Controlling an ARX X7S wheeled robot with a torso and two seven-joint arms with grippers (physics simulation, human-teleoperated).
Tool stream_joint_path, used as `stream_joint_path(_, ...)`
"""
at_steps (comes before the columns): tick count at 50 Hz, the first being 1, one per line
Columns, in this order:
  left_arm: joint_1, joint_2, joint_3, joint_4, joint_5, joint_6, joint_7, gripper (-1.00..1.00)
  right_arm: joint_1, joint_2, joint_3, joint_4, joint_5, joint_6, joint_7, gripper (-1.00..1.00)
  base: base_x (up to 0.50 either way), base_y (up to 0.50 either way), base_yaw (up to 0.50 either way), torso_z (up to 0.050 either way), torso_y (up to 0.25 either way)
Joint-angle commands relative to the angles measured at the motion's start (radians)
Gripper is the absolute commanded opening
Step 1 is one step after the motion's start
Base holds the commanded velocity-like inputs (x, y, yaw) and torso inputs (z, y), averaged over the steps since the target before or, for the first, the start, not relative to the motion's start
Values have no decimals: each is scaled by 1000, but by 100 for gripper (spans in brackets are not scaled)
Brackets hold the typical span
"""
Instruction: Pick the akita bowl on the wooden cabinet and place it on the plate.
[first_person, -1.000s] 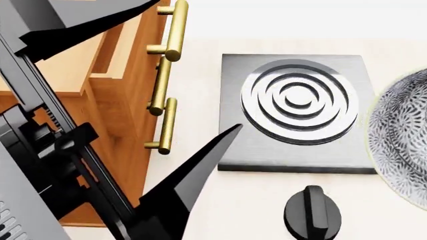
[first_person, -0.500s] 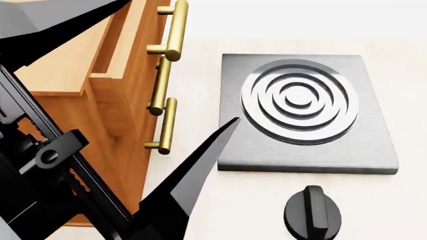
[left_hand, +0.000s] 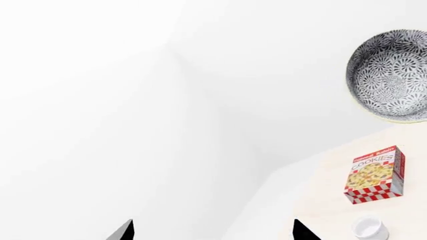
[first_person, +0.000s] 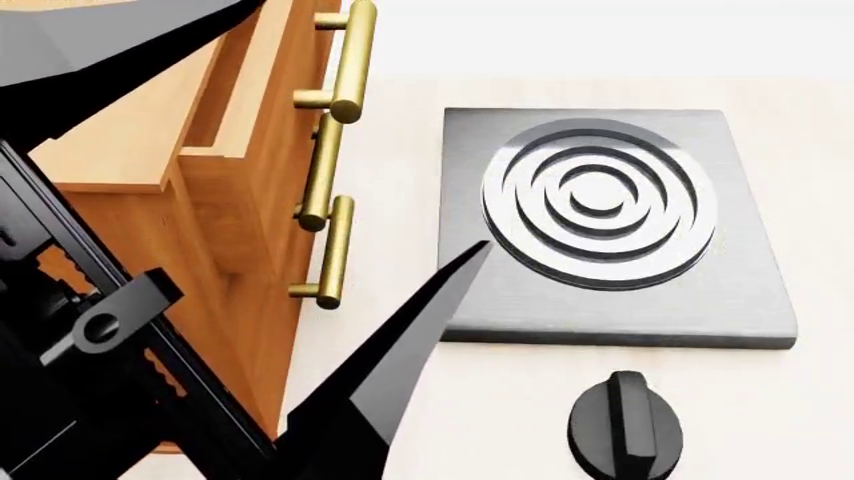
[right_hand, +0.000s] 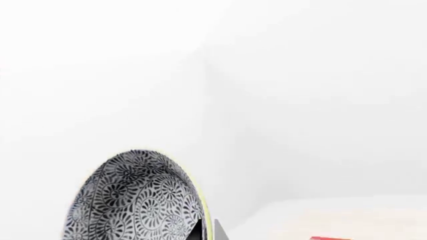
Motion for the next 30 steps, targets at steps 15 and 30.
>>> stream_joint_path(15, 32, 14, -22, -9, 30, 13, 33, 100, -145, -73, 111, 27, 241, -491, -425, -100, 0, 0, 0, 0, 0)
stream_joint_path(30, 61, 10, -16, -11, 53, 25, 33, 100, -165, -57, 201, 49, 443, -534, -533, -100, 0, 0, 0, 0, 1)
